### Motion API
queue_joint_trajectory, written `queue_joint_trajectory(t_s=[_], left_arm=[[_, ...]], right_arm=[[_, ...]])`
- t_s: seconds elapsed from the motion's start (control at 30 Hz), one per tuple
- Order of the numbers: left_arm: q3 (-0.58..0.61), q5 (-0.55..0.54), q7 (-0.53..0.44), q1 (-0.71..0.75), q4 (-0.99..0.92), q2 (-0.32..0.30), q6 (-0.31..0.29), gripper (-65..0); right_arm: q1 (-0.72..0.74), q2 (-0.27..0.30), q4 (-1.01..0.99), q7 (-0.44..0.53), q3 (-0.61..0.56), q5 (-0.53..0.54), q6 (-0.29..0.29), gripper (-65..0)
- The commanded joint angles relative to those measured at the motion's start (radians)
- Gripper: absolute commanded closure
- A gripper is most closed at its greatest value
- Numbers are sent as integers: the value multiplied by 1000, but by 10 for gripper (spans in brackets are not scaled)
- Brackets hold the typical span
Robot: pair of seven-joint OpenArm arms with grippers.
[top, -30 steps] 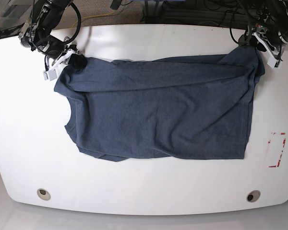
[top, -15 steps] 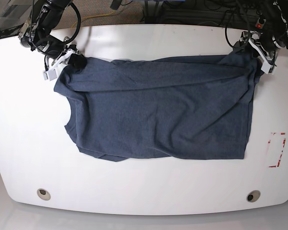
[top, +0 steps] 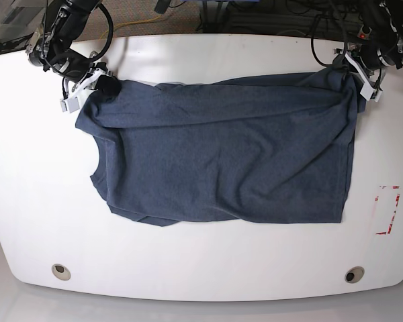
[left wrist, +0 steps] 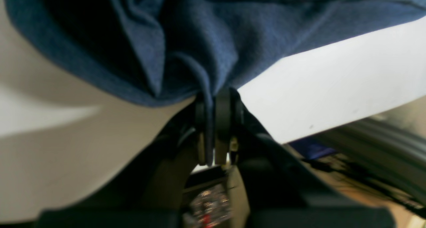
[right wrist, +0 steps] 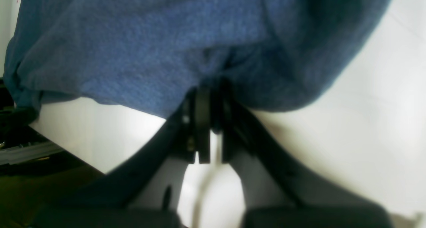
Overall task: Fold the T-shirt properly
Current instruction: 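Lift the shirt with both grippers and swing it toward the table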
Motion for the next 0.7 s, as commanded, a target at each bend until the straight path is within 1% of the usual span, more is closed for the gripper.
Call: queue_joint_trajectory(t_s=[0.0,0.07,0.13,0.23,0.33,0.5,0.6,0.67], left_arm=[[-2,-21,-14,-10,106,-37,-1,0],[-3,-21,-14,-12,169,-48,-1,0],[-2,-21,-12,-14,234,-80,-1,0],[-2,-24,-12,-55,289,-108,-1,0],[1,-27,-11,-104,306,-139,-1,0],[69,-21,-11,-228,304,-191,1,0],[101,-21,-11,-296,301,-194,1,0],[149,-11,-11,-353,301,-192,4,0]], right_arm=[[-3,14,55,14,8,19,6,0],[-28,14,101,12,8,21,12,0],[-46,19,166,12,8,21,20,0],[-54,57,251,12,8,21,20,0],[-45,86,307,12,8,21,20,0],[31,160,360,11,2,19,20,0],[97,198,357,11,2,14,20,0],[147,218,357,11,-1,14,20,0]])
